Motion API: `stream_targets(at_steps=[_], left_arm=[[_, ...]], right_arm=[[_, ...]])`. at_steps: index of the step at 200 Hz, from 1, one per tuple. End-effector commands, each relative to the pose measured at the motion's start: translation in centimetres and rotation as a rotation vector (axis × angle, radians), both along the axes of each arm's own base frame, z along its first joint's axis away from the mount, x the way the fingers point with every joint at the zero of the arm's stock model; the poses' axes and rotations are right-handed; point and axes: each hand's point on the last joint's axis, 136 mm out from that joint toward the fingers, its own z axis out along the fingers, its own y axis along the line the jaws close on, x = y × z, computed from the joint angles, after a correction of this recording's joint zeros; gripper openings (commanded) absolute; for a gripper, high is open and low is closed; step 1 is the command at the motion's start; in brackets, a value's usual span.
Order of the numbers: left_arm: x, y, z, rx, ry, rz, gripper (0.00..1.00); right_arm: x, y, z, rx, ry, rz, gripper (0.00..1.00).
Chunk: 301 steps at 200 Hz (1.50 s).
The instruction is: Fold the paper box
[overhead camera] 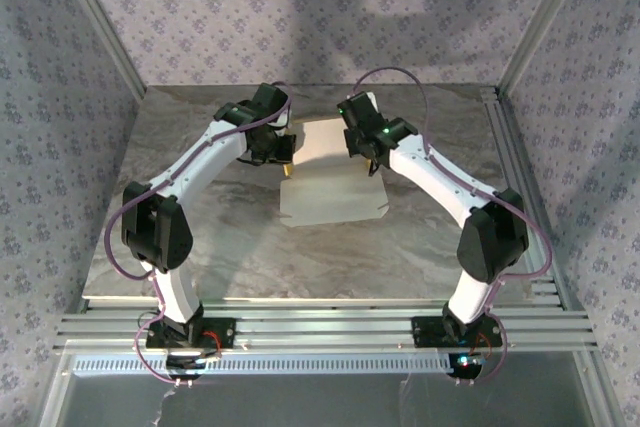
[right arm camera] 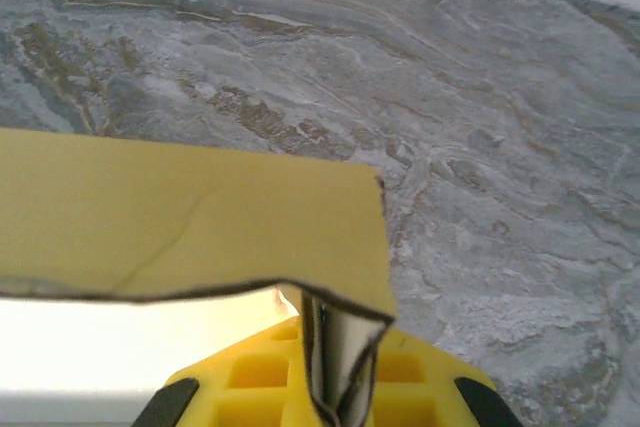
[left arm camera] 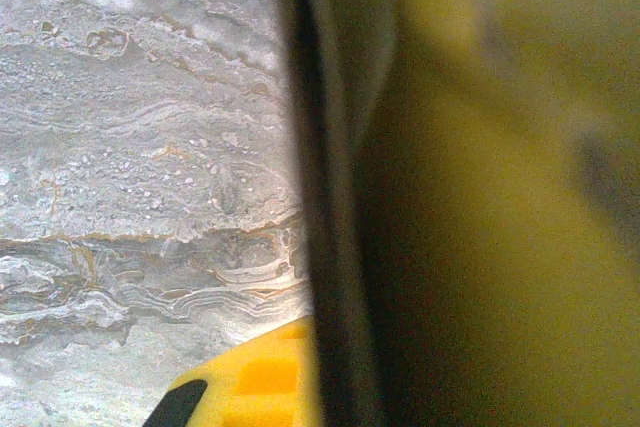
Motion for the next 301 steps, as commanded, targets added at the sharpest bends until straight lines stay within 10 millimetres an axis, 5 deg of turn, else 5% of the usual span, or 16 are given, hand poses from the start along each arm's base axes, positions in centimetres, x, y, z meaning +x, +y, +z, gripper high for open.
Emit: stream_targets(at_steps=[1,162,186,217,241,266,301], left_arm=[[-0.4,0.0,1.0,0.009,-0.007,-0.015,0.0],[-0.5,-0.1,1.3,0.004,-0.011,-0.016,0.0],[-0.5,-0.2,1.3,0.001,-0.012,-0.015,0.0],[-0.3,-0.1,1.0,-0.013,-0.01,-0.006,0.0],[-0.1,-0.1,0.3,-0.027,0.007,0.005,0.0],[0.0,-0.3,0.3,-0.038,0.006,0.008,0.0],[0.0,-0.3,0.5,-0.04,0.006,0.005,0.0]], right_arm=[[0.2,-3.2,0.8,-0.132,-0.022,-0.125,0.0],[-0.1,-2.5,1.9,-0.307,-0.057,-0.112,0.0],[-0.2,-1.9,0.7,-0.188,-0.01,-0.069,0.0],[-1.3,-0.5,0.3,-0.003,0.02,0.025,0.32],[-2.5,0.4,0.6,0.134,0.03,0.092,0.46],[-2.9,0.2,1.4,0.264,-0.007,0.117,0.5],[-2.4,-0.6,-0.4,0.264,0.02,0.082,0.46]])
